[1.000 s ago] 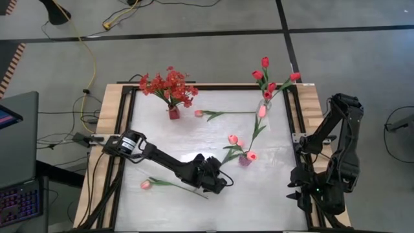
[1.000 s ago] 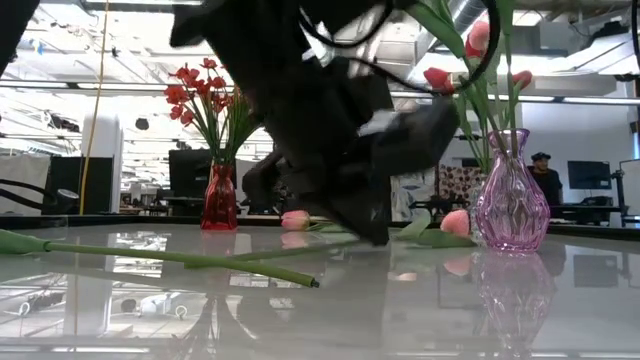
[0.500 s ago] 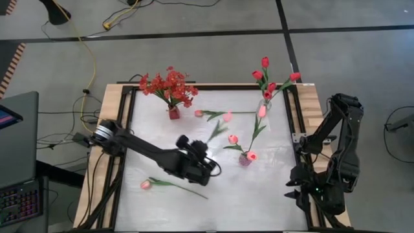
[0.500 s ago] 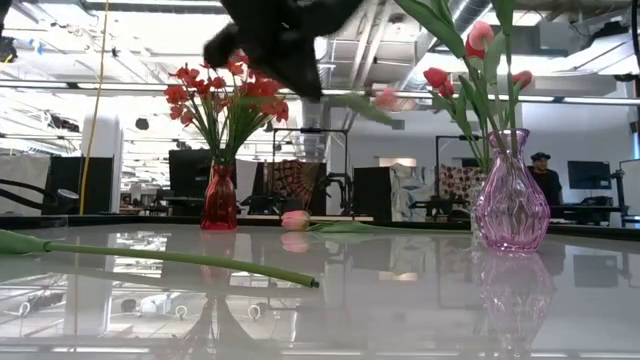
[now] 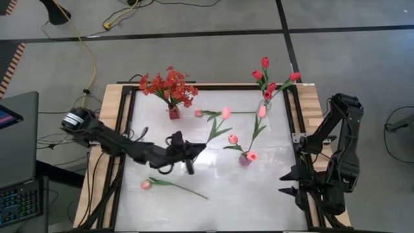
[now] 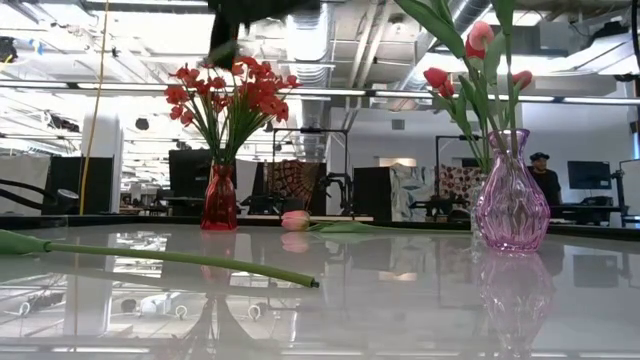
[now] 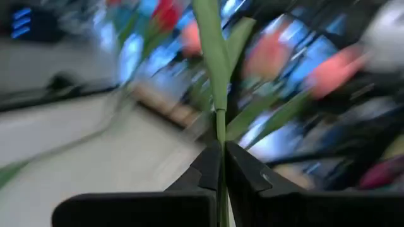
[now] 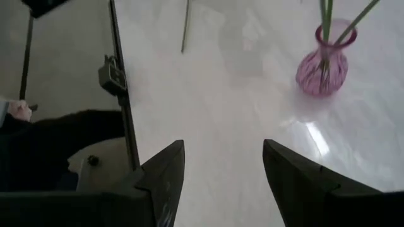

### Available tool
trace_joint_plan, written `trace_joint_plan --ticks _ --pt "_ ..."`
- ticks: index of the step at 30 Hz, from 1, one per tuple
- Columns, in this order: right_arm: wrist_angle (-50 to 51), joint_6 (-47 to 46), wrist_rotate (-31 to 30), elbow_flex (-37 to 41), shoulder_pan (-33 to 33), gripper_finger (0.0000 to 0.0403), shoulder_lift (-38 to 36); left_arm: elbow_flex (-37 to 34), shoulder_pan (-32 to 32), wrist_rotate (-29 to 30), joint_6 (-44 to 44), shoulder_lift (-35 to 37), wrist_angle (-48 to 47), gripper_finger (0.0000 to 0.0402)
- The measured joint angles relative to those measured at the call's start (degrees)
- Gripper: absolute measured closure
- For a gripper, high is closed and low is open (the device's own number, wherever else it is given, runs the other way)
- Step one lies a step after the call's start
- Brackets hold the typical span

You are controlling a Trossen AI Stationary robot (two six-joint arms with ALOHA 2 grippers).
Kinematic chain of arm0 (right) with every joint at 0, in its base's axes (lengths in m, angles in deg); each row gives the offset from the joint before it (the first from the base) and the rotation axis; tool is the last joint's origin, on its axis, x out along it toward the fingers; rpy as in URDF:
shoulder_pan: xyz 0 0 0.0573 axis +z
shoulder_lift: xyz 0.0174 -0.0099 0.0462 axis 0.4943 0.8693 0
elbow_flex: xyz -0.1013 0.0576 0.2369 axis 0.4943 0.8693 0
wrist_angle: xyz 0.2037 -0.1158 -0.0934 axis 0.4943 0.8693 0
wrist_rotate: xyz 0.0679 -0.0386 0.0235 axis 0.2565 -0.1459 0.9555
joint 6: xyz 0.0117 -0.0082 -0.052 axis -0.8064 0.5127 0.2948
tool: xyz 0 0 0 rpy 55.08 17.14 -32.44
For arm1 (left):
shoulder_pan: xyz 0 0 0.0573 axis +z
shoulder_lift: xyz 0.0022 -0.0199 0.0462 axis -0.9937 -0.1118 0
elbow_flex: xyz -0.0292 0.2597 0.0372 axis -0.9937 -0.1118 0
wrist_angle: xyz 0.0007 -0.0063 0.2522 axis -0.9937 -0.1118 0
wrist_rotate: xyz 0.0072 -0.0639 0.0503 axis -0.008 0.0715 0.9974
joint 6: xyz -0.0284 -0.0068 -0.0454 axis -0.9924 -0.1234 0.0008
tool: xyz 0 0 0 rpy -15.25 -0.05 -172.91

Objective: Sort flowers into vase by color
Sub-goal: Put the pink tulip into the purple flower vase

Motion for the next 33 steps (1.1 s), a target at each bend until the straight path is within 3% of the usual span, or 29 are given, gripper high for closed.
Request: trace_joint_plan --ticks 5,10,15,20,25,33 --pt "-1.16 2.31 -6.12 0.02 0.00 0.0164 0.00 -5.79 -0.30 -9.13 14.28 1.52 25.82 0.0401" --pt "-13.77 19.76 -14.82 0.02 -1.39 0.0164 0.02 -3.82 0.21 -27.62 19.52 1.52 34.80 0.0401" --pt "-37.42 48.99 -15.65 0.02 -5.84 0.0164 0.02 4.08 0.56 -37.54 19.71 1.52 25.11 0.0401" --pt "-59.54 74.02 -5.31 0.02 -11.56 0.0164 0.00 16.51 -1.57 -38.68 23.81 -0.90 4.07 0.0401" --pt "-64.68 86.98 0.91 0.02 -16.58 0.0164 0.00 29.28 -4.30 -36.31 26.86 -8.53 -5.90 0.0401" --pt "-70.81 97.30 10.87 0.02 -22.22 0.0164 1.10 45.07 -4.34 -32.11 27.08 -18.35 -19.82 0.0401"
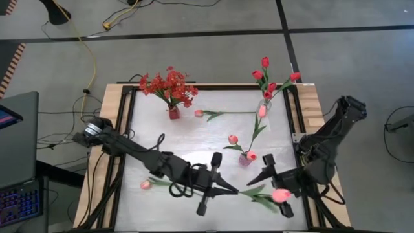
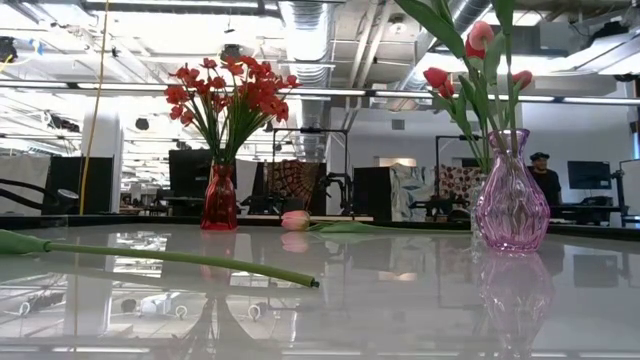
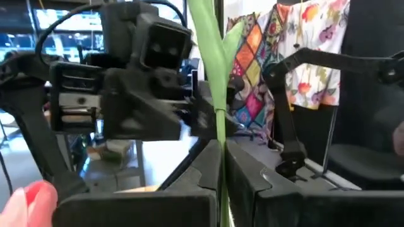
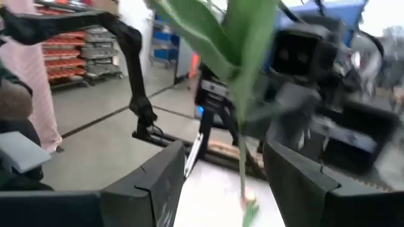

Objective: Sort flowers into vase by color
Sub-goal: Put the pink tulip into the purple flower vase

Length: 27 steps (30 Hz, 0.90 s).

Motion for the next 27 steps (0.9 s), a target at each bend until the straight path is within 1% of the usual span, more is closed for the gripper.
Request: trace_joint_plan --ticks 2,5,8,11,14,22,27 --pt "-2.65 3.86 1.54 0.00 0.10 0.0164 0.94 1.13 0.24 -0.02 0.69 -0.56 -0.23 0.0401" --pt "-5.30 9.31 2.00 0.00 0.19 0.0164 2.08 1.89 0.56 -0.24 0.80 -0.70 0.12 0.0401" --pt "-7.82 11.80 1.90 0.00 -0.09 0.0164 2.67 1.91 0.89 -0.60 0.58 -0.71 0.19 0.0401" --pt "-8.71 12.05 1.79 -0.02 -1.06 0.0164 2.63 1.90 0.91 -3.01 0.54 -0.77 0.49 0.0401" --pt "-8.78 12.23 1.79 -0.02 -1.76 0.0164 2.63 1.90 0.89 -3.39 0.83 -0.77 1.02 0.0401" --pt "-10.95 12.56 2.06 -0.02 -4.19 0.0164 2.63 1.90 1.56 -3.32 0.54 -0.90 0.90 0.0401" --pt "-12.35 13.92 2.27 -0.04 -4.14 0.0174 2.61 1.90 1.89 -0.81 0.22 -0.94 0.53 0.0401"
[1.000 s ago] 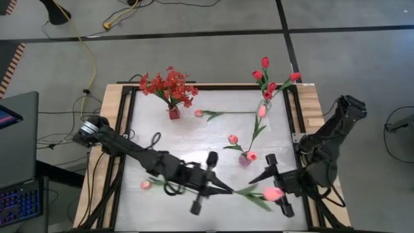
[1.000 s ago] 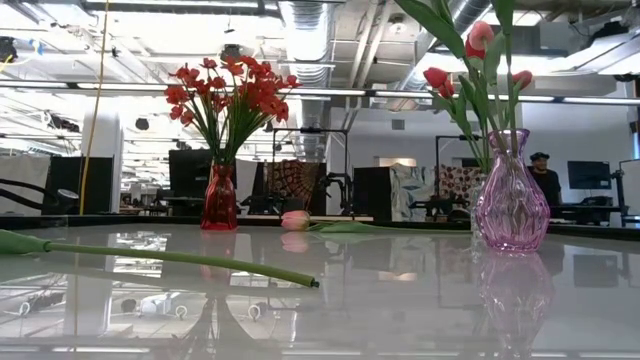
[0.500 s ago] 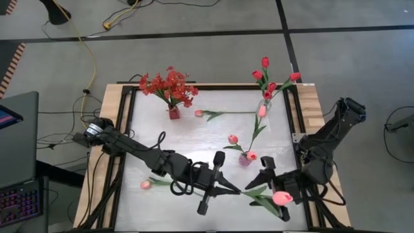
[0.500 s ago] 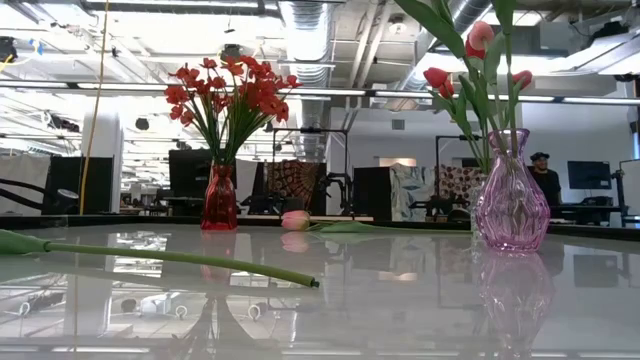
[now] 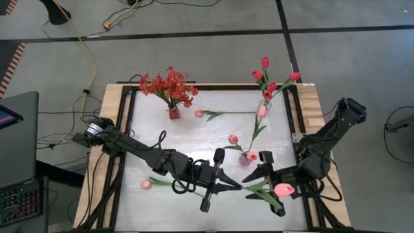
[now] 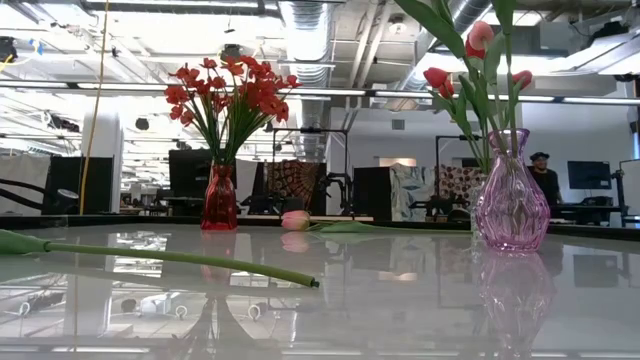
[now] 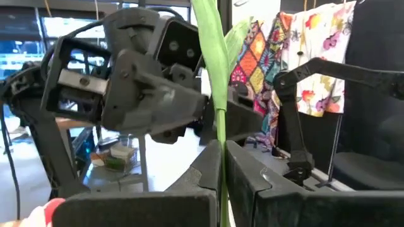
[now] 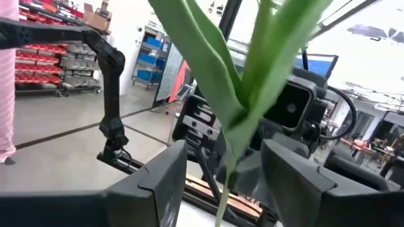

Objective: Sort flowers into vase by color
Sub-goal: Put the pink tulip into the purple flower vase

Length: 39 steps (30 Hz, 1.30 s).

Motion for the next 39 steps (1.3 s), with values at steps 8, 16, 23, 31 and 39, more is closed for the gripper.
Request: trace_joint_plan --ticks 8,16,23,31,39 --pt "-0.06 0.83 -0.05 0.00 -0.04 0.0256 0.00 0.00 0.58 0.34 -0.98 0.00 -0.17 0.0401" --pt "-0.11 1.28 -0.11 -0.02 -0.34 0.0356 0.00 0.00 0.57 -1.36 -0.62 0.00 0.19 0.0401" --pt "1.49 -2.54 -2.17 -0.02 1.24 0.0375 -1.72 0.00 0.07 -0.75 3.81 0.38 -3.36 0.0341" --pt "25.57 -22.72 -11.69 -0.02 9.94 0.0363 -13.10 -0.04 -1.03 0.42 1.70 6.39 -18.55 0.0229" --pt "55.33 -48.53 -23.70 -0.02 17.88 0.0370 -18.03 -0.04 -3.81 7.90 -0.44 8.61 -31.17 0.0210"
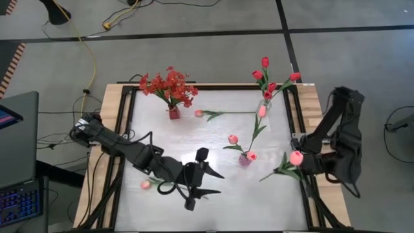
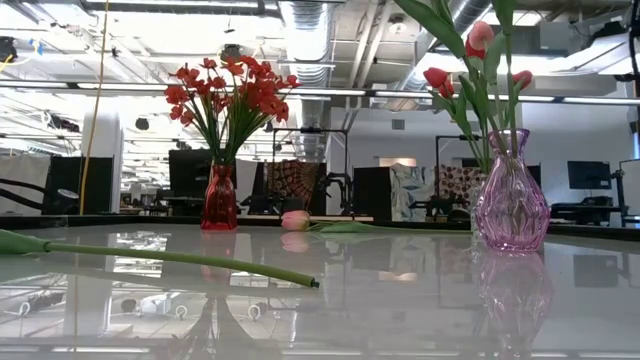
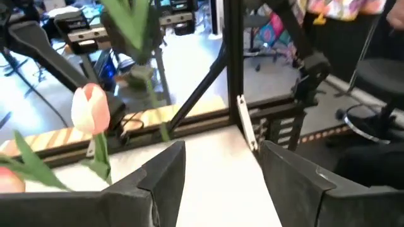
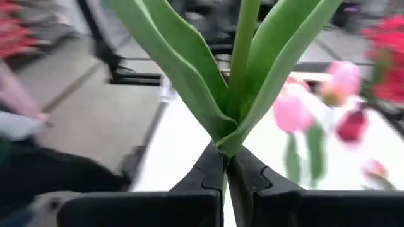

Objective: Sort flowers into vase by color
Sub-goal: Put the pink tulip into the purple flower vase

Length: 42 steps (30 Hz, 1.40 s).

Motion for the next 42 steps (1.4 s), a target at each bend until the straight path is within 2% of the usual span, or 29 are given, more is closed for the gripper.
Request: trace_joint_plan --ticks 5,7,14,20,26,30,37,42 --pt "10.06 -10.18 -13.49 0.00 1.83 0.0367 0.28 -0.80 -0.91 1.01 -0.13 0.00 -1.65 0.0218" --pt "13.89 -14.64 -16.51 0.00 1.32 0.0368 0.78 -1.36 -1.24 1.59 -0.39 -0.06 -2.09 0.0221" --pt "25.02 -30.53 -18.50 1.38 -3.94 0.0367 2.99 -7.37 -1.08 1.79 -1.43 -0.08 1.16 0.0233" --pt "24.59 -35.58 -19.02 5.35 -4.34 0.0366 1.84 -10.14 -0.10 2.01 -4.48 -0.06 2.15 0.0242" --pt "23.56 -36.77 -23.83 5.73 -1.57 0.0366 0.59 -10.83 -0.18 1.80 -2.11 0.84 2.32 0.0250" --pt "23.48 -36.79 -24.52 5.73 -1.83 0.0367 0.74 -19.26 0.42 2.86 -2.00 5.07 12.36 0.0258" --pt "23.40 -37.68 -24.70 5.73 -4.39 0.0367 1.95 -39.37 2.48 2.88 -7.55 14.69 37.90 0.0264" --pt "23.61 -39.79 -24.73 5.73 -4.33 0.0367 3.68 -46.23 2.46 2.85 -8.97 17.77 44.71 0.0265"
